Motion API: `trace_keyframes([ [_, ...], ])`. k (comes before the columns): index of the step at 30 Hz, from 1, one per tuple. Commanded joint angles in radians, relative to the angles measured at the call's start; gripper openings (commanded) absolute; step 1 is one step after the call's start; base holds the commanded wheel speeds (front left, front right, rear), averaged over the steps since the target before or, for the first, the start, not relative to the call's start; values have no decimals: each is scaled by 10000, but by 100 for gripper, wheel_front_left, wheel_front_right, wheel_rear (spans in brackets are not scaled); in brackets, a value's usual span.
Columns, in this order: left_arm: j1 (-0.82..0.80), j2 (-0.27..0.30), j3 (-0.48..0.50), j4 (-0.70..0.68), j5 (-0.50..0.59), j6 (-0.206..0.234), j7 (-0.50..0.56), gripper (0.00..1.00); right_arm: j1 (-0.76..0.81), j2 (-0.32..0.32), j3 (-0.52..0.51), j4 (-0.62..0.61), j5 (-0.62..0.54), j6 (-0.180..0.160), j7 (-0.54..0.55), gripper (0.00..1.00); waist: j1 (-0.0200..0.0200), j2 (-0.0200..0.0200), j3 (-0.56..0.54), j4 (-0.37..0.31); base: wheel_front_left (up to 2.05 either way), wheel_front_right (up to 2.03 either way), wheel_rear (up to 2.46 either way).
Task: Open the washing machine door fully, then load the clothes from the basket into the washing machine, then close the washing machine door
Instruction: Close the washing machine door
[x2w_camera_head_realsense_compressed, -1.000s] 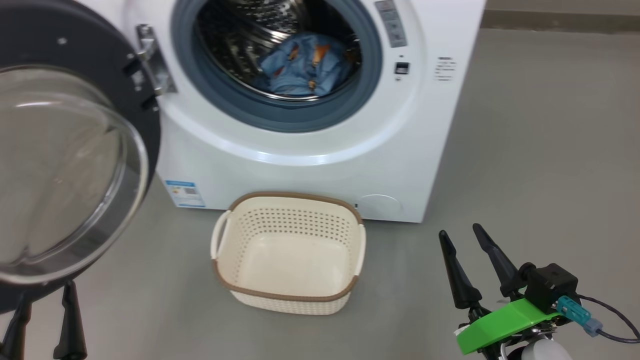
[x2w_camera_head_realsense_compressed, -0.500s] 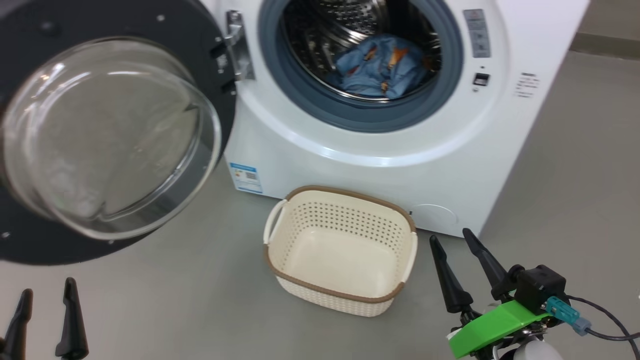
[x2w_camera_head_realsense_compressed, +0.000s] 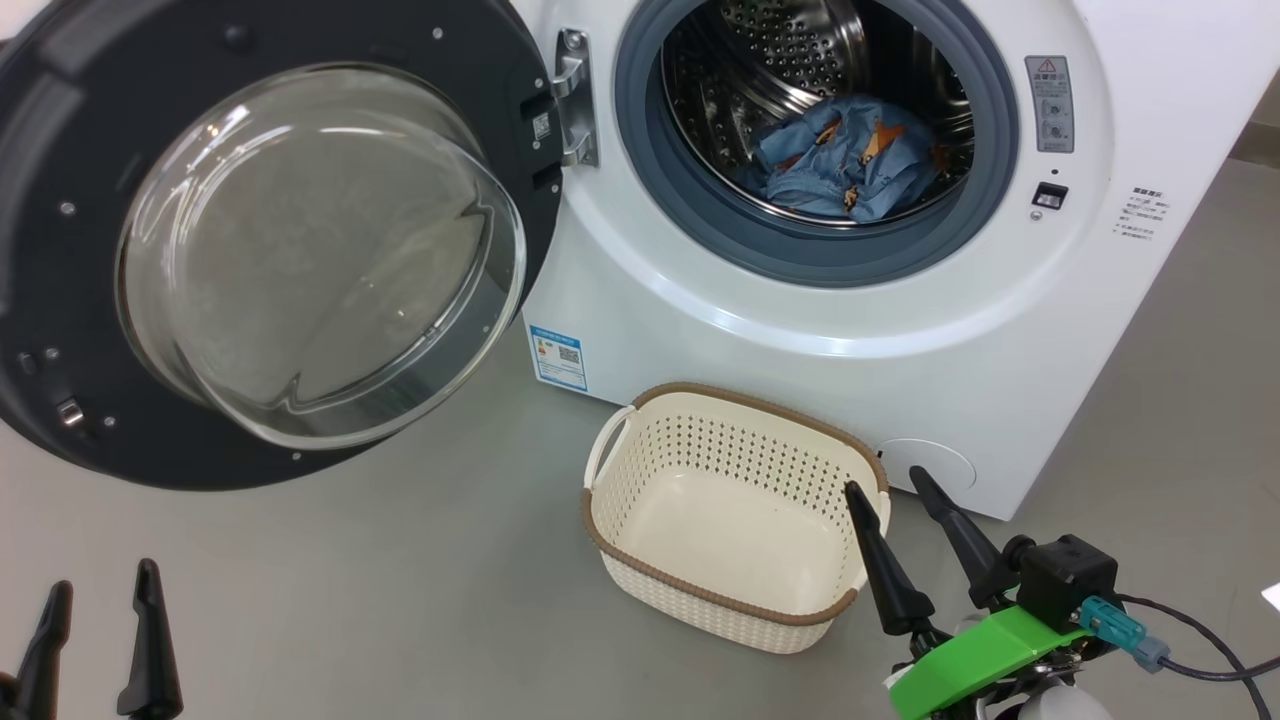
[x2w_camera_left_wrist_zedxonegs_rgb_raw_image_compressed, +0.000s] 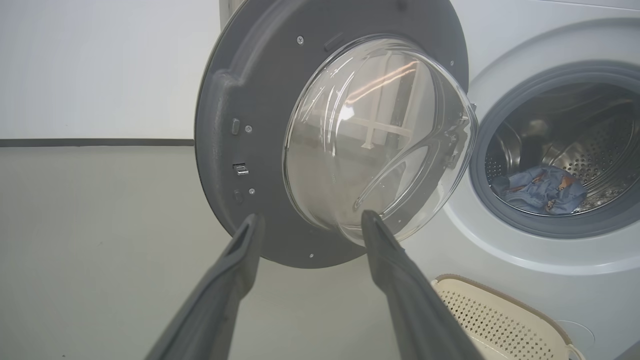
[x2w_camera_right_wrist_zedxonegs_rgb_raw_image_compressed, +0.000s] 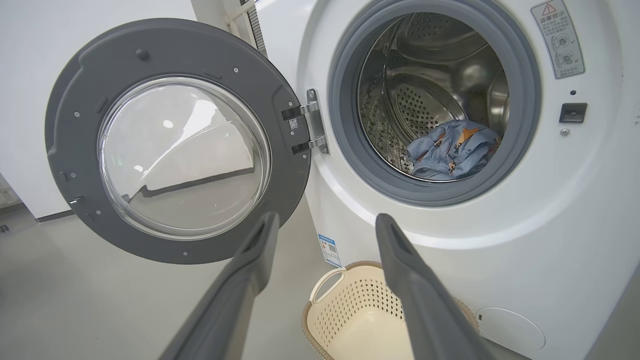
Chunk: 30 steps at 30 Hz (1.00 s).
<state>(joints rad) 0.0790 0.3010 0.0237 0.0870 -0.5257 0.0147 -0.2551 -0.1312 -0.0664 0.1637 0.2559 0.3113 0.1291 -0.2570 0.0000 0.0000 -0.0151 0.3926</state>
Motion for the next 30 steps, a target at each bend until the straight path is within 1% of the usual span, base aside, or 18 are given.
trace_keyframes([
  [1,-439,253,365,-254,39,69,-11,100,-458,-28,292,-194,85,16,-48,100,0,0,-7,49,0,0,0],
  [10,-410,302,409,-321,-22,129,-15,100,-461,-51,400,-164,91,16,-48,100,0,0,60,42,0,0,0],
  [23,-446,407,576,-365,-211,90,-25,100,-506,-32,430,-144,15,16,-48,100,0,0,178,-63,0,0,0],
  [24,-466,386,605,-374,-305,49,-26,97,-505,-26,433,-146,6,16,-48,100,0,0,180,-78,0,0,0],
  [25,-486,381,636,-377,-393,15,-17,84,-506,-20,439,-146,0,16,-48,100,0,0,183,-95,0,0,0],
  [26,-505,406,665,-376,-439,-1,1,49,-507,-15,444,-144,-2,16,-48,100,0,0,181,-113,0,0,0],
  [27,-531,438,698,-385,-488,-22,18,34,-507,-9,443,-141,-4,16,-48,100,0,0,180,-132,0,0,0],
  [28,-568,472,740,-394,-561,-56,42,1,-509,-4,441,-140,-6,16,-48,100,0,0,184,-153,0,0,0],
  [29,-610,528,782,-410,-622,-97,72,0,-513,0,439,-142,-10,16,-48,100,0,0,192,-174,0,0,0],
  [30,-757,594,913,-452,-898,-240,132,0,-522,5,425,-148,-21,16,-48,100,0,0,213,-210,0,0,0],
])
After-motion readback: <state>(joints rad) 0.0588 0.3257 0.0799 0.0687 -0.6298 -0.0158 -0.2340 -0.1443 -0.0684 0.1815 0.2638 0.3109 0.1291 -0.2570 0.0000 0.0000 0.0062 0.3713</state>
